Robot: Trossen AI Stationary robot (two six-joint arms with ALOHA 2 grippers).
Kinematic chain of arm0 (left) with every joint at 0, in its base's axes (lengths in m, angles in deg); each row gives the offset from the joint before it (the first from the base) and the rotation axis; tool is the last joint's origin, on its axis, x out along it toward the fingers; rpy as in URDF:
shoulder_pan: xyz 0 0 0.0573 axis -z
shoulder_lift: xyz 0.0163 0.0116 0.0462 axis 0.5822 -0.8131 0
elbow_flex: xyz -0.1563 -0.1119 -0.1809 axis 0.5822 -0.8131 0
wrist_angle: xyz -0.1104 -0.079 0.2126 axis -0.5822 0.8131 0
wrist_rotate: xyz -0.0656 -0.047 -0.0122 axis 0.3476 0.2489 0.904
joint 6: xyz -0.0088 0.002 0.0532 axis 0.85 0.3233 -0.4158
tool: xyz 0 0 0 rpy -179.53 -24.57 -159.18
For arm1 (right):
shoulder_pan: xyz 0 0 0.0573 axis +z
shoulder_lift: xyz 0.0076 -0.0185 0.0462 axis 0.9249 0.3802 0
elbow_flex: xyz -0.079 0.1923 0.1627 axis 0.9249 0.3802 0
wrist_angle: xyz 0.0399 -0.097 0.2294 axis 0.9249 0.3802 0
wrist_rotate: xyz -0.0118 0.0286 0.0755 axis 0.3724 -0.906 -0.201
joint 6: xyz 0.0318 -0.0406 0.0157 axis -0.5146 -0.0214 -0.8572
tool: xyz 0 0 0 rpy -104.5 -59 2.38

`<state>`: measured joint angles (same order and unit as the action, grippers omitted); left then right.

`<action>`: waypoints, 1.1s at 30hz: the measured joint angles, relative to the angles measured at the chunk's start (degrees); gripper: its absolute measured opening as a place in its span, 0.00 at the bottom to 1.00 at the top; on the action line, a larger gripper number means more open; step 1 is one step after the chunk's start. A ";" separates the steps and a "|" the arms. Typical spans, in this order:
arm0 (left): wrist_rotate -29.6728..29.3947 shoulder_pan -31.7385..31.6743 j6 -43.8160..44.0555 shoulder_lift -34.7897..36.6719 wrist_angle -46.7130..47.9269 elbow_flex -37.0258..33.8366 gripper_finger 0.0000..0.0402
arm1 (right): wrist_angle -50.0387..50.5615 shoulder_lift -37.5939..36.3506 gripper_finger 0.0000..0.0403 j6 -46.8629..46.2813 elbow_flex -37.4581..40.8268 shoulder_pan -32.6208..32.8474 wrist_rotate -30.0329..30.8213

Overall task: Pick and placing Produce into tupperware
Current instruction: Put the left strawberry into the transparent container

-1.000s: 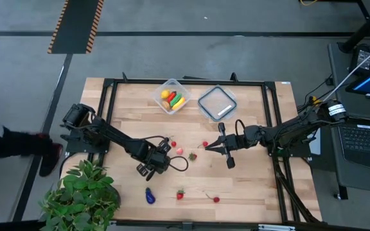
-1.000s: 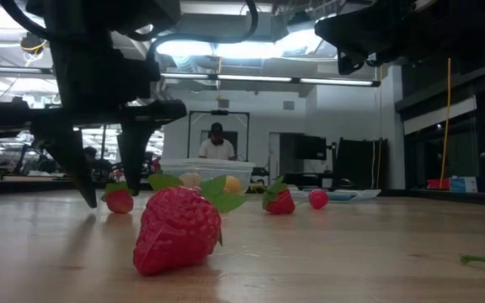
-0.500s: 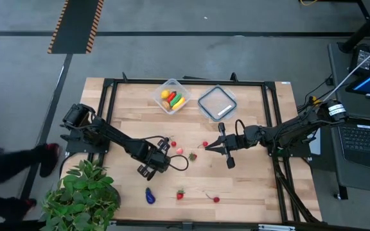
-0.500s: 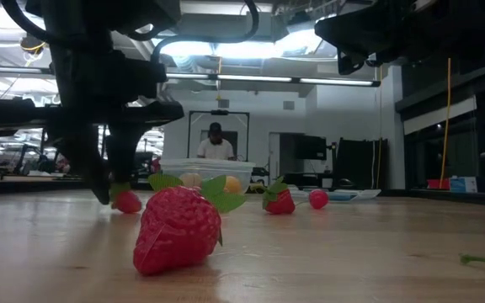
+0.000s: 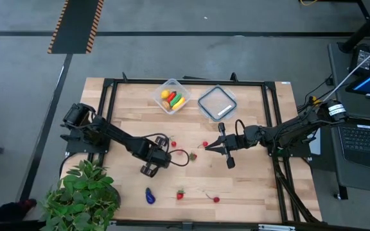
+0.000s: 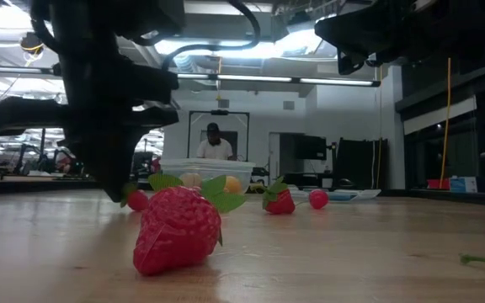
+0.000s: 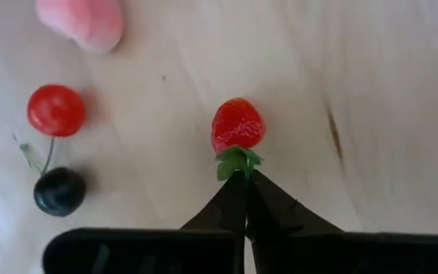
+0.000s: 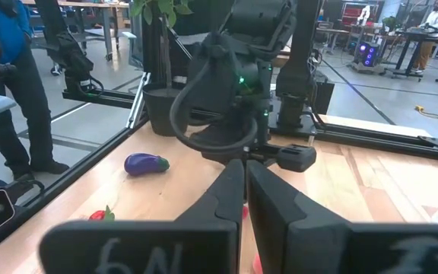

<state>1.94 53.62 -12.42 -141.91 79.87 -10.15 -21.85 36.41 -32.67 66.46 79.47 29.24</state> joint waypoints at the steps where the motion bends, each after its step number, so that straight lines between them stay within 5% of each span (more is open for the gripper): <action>1: 0.07 -0.11 0.85 0.00 -0.24 0.00 0.00 | 0.00 0.00 0.06 0.00 0.00 -0.02 -0.02; 10: 0.40 0.64 8.85 2.33 -2.42 -0.04 0.00 | 0.13 0.00 0.06 -0.02 0.00 0.00 -0.02; 21: -6.47 3.10 12.91 16.61 -1.30 -0.58 0.00 | 0.42 0.00 0.06 -0.02 0.00 0.00 -0.02; 27: -12.00 4.67 17.41 28.03 -3.48 -7.57 0.00 | 0.44 0.00 0.06 -0.13 0.00 0.00 -0.06; 33: -11.56 5.30 14.17 39.69 -20.63 -19.04 0.00 | 0.33 0.00 0.06 -1.29 0.00 0.00 -0.04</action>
<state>-9.62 58.92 1.75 -102.21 59.24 -29.20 -21.52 36.41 -33.96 66.46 79.47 29.20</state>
